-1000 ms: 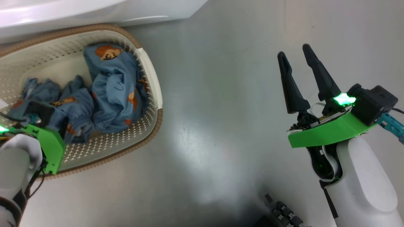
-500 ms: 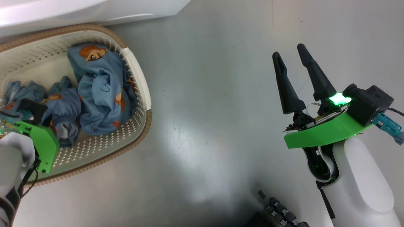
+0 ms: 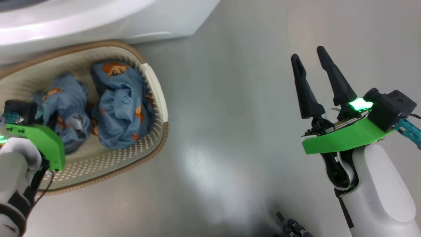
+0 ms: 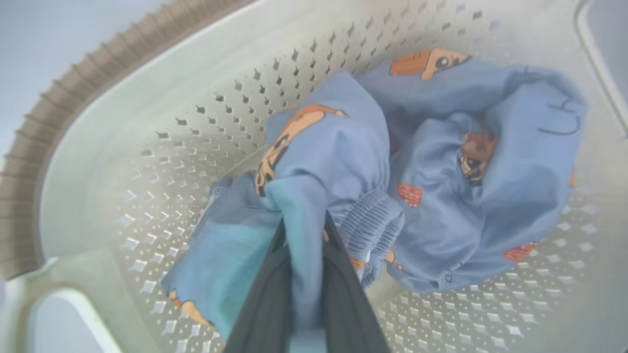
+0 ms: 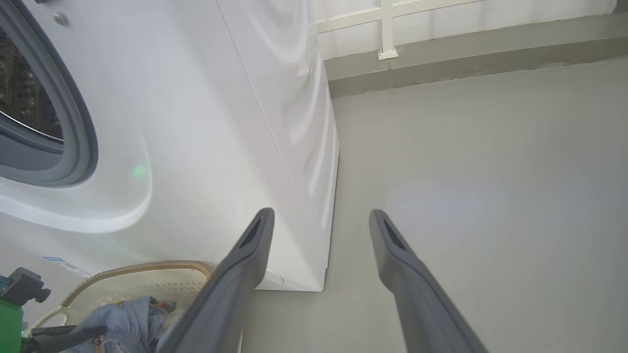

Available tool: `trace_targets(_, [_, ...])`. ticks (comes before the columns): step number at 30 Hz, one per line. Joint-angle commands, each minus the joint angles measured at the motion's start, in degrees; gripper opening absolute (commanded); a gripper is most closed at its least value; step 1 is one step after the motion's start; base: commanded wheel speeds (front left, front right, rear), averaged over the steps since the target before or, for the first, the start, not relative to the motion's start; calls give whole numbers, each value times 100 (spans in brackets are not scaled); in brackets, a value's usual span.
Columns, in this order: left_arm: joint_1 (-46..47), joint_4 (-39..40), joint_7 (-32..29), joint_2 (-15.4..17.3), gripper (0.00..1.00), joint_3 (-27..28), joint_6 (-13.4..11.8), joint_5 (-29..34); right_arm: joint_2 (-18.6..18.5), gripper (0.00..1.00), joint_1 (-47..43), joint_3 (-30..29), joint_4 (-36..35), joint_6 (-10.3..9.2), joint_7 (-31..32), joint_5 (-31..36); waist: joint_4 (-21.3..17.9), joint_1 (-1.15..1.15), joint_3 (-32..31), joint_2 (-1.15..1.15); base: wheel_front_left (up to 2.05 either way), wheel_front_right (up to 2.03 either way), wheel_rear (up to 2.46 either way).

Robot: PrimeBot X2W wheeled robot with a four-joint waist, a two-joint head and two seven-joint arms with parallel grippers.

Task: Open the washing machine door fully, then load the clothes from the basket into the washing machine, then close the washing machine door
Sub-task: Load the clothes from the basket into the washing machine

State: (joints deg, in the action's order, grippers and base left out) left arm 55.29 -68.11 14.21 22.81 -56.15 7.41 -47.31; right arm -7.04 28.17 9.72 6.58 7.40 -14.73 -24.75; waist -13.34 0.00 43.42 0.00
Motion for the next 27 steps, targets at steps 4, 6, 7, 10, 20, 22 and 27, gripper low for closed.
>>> trace_targets(4, [-446,664,77,224,0,880,-139,19,-110,100,-342,-16,-58,9,-27,41,329,0,-564,0,0,0,0])
trace_targets(6, [-666,961,77,185,0,1239,-197,142,-147,100,-416,-46,-38,9,-27,32,412,0,-738,0,0,0,0])
trace_targets(7, [-782,1095,77,160,0,1417,-217,224,-166,100,-458,-59,-25,9,-27,30,452,0,-827,0,0,0,0])
trace_targets(10, [-1131,1454,78,68,0,1922,-252,532,-221,100,-590,-86,15,9,-27,21,558,0,-1081,0,0,0,0])
trace_targets(20, [-2089,2308,78,-281,0,3407,-263,1539,-392,100,-949,-84,164,9,-27,-34,759,0,-1774,0,0,0,0])
trace_targets(22, [-2285,2477,78,-372,0,3691,-239,1752,-422,100,-1030,-96,189,9,-27,-50,784,0,-1917,0,0,0,0])
trace_targets(27, [-2746,2894,78,-611,0,4335,-165,2215,-487,100,-1235,-126,226,9,-27,-79,832,0,-2258,0,0,0,0])
